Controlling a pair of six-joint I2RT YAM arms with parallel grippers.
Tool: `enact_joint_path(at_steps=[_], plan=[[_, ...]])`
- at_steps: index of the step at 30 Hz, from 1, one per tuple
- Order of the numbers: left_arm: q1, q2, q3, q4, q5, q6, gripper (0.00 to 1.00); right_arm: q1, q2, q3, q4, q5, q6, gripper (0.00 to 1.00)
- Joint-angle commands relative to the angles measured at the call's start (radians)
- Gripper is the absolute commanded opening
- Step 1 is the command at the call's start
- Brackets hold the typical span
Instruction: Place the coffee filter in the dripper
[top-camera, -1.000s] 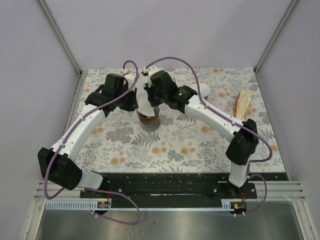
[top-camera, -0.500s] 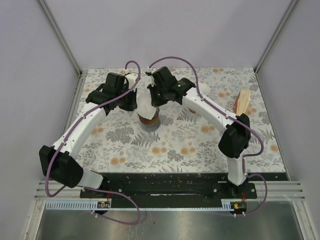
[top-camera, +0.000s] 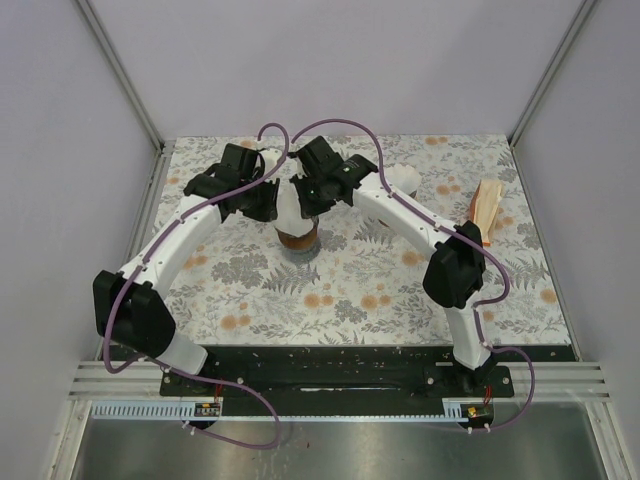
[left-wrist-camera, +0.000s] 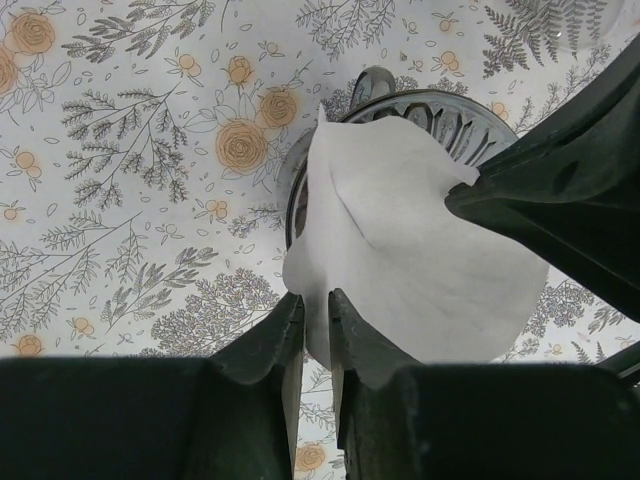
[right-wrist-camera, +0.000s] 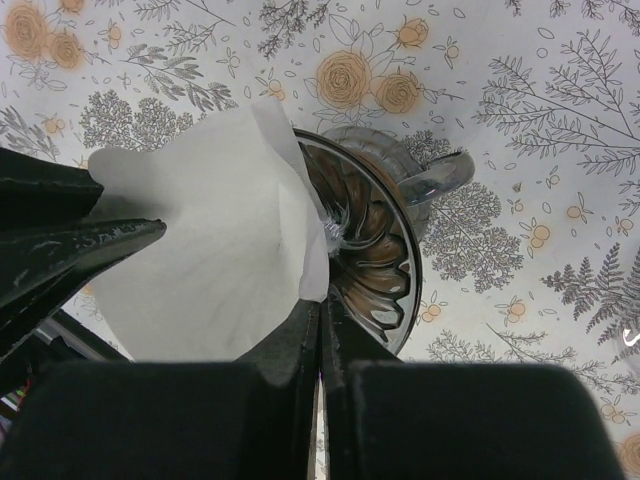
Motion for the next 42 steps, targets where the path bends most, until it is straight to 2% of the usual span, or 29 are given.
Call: enact_joint_path(at_steps=[1,5,8,9,12,16,19,27,32,35,38,42], plan=[[0.008,0.002,0.047,0.046,-0.015,0.012,0.22,-0.005,-0.011,0.031,0.000,0.030,-0.017,0.00],[0.008,0.009,0.045,0.054,-0.008,0.034,0.32,-0.006,-0.010,0.034,0.004,0.036,-0.030,0.00],[0.007,0.015,0.045,0.055,-0.005,0.039,0.34,-0.006,-0.011,0.035,0.004,0.061,-0.036,0.00],[0.007,0.018,0.042,0.055,-0.007,0.039,0.34,-0.006,-0.014,0.035,0.004,0.065,-0.037,0.04],[0.007,0.016,0.036,0.055,-0.007,0.041,0.34,-0.005,-0.031,0.026,0.015,0.056,-0.046,0.26],[0.008,0.007,0.047,0.057,0.011,0.038,0.40,-0.006,-0.077,0.005,0.059,0.027,-0.051,0.39],[0.008,-0.004,0.054,0.063,0.028,0.038,0.47,-0.005,-0.099,-0.002,0.079,0.006,-0.056,0.46],[0.014,-0.027,0.059,0.064,0.044,0.044,0.64,-0.003,-0.136,-0.003,0.096,-0.025,-0.066,0.53],[0.042,-0.048,0.068,0.064,0.064,0.039,0.70,-0.003,-0.177,-0.020,0.142,-0.074,-0.085,0.53],[0.056,-0.056,0.076,0.064,0.087,0.038,0.74,0.010,-0.221,-0.080,0.211,-0.082,-0.109,0.50],[0.070,-0.062,0.077,0.064,0.110,0.036,0.77,0.030,-0.261,-0.146,0.277,-0.123,-0.152,0.38],[0.089,-0.053,0.074,0.066,0.122,0.032,0.77,0.049,-0.275,-0.205,0.332,-0.209,-0.171,0.17]])
